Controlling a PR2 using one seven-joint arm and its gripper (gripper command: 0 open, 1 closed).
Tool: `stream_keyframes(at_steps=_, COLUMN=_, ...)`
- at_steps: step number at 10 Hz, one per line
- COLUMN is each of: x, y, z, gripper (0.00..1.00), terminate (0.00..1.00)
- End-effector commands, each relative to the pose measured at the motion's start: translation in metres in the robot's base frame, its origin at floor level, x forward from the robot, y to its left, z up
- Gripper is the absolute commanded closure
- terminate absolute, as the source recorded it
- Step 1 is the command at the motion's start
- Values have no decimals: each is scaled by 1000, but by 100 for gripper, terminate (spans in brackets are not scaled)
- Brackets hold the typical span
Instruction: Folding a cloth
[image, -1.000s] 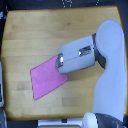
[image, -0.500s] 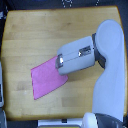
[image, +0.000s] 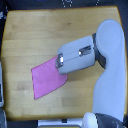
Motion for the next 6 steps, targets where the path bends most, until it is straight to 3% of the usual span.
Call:
stream_keyframes(at_steps=1, x=7, y=-5, z=26, gripper=100, terminate=0)
stream_keyframes(at_steps=6, x=10, y=30, z=78, gripper=100, terminate=0)
